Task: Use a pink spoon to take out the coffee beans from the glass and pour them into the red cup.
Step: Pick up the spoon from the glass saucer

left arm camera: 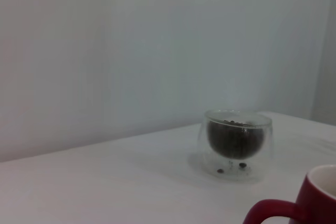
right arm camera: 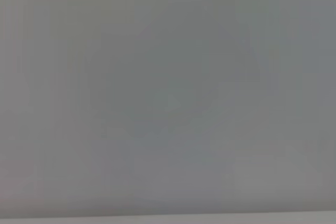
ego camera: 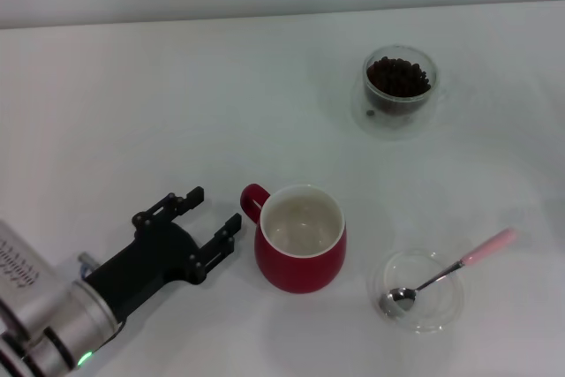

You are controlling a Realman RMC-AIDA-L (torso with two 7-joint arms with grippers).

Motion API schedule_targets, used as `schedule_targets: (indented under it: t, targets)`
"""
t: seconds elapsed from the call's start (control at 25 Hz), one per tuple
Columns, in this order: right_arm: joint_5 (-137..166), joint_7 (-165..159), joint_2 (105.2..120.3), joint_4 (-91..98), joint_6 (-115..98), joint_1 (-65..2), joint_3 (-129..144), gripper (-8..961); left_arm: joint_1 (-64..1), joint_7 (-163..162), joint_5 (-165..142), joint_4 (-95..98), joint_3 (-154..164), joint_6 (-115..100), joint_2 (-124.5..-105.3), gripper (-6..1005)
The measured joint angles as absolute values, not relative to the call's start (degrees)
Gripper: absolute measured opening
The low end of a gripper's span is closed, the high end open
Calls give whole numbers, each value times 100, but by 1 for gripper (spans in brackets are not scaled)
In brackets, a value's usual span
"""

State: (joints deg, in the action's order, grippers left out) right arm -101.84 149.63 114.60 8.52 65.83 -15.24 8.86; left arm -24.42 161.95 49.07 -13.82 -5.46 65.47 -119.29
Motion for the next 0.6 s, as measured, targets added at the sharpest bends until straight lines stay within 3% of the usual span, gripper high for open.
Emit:
schedule_targets:
  t: [0.32, 0.6]
  targets:
    - [-10160, 14562, 11454, 1034, 6640, -1239, 883, 364, -1920, 16198, 4957, -1114, -682, 7085, -11943, 652]
    - [-9518, 12497, 11351, 1648, 6690, -884, 1060, 608, -1491, 16199, 5023, -912, -1297, 7458, -11945, 651]
